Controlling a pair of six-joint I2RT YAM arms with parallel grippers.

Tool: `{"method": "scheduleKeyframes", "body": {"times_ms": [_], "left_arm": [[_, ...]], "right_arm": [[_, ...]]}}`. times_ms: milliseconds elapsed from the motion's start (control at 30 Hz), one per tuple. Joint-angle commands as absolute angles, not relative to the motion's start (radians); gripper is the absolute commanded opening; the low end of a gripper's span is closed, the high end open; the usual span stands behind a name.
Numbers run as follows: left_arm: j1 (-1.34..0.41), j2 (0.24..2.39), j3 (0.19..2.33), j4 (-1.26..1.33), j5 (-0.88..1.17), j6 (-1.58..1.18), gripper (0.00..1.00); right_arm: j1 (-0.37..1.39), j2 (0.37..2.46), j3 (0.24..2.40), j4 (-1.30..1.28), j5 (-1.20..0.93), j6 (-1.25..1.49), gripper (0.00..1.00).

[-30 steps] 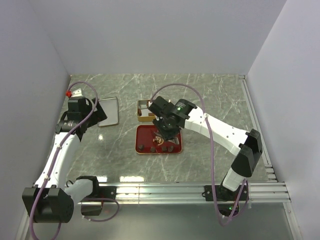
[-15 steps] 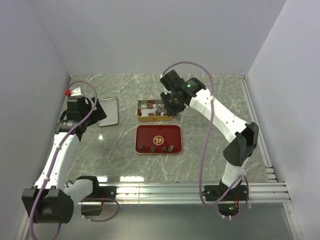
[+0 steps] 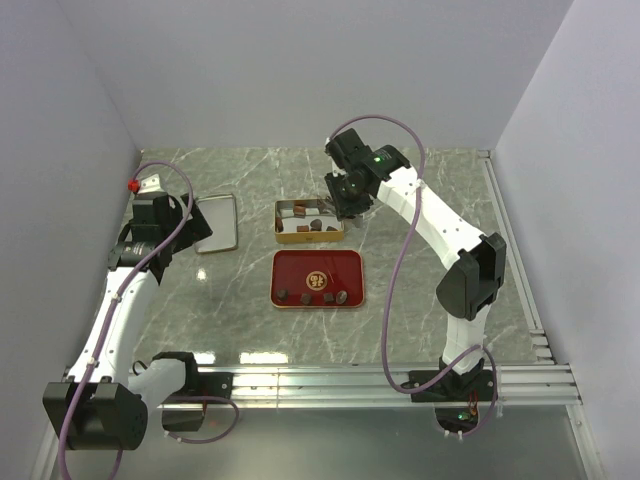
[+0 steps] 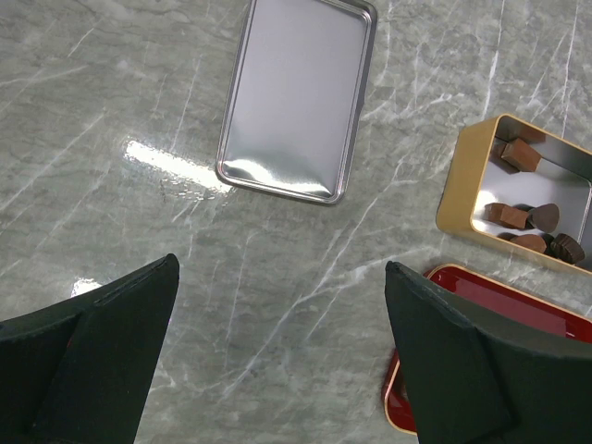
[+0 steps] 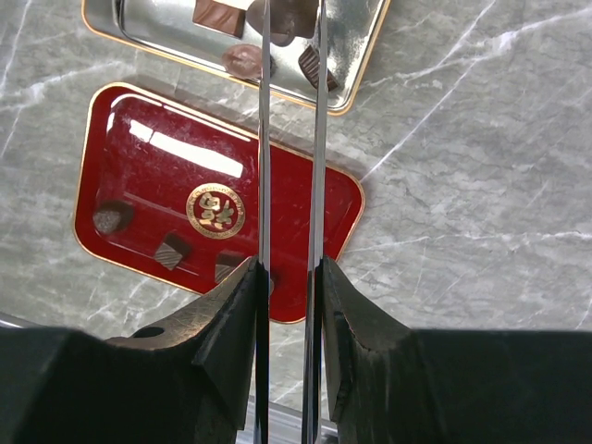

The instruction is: Pack the chocolate

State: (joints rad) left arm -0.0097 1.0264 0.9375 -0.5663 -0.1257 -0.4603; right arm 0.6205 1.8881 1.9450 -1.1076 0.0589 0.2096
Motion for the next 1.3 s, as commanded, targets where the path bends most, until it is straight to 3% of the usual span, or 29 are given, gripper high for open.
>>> {"method": "scheduleKeyframes", "body": {"times_ms": [0, 300, 800, 1267], "left_arm": [[-0.005, 1.005, 0.979, -0.565, -0.13, -0.453, 0.99], [-0.005, 1.02, 0.994, -0.558, -0.127, -0.445, 0.99], [-0.005, 1.011, 0.983, -0.561, -0.127, -0.459, 0.99], [-0.005, 0.963, 0.95, -0.592, -0.121, -0.469, 0.99]], "right_arm": [[0.614, 1.871, 1.967, -1.071, 0.055, 0.199, 0.34], [0.609, 1.867, 1.956, -1.072, 0.063, 0.198, 0.5], [0.627, 1.778, 1.887, -1.089, 0.067, 0.195, 0.48], [0.85, 1.654, 1.723, -1.091, 0.06, 0.282, 0.48]]}}
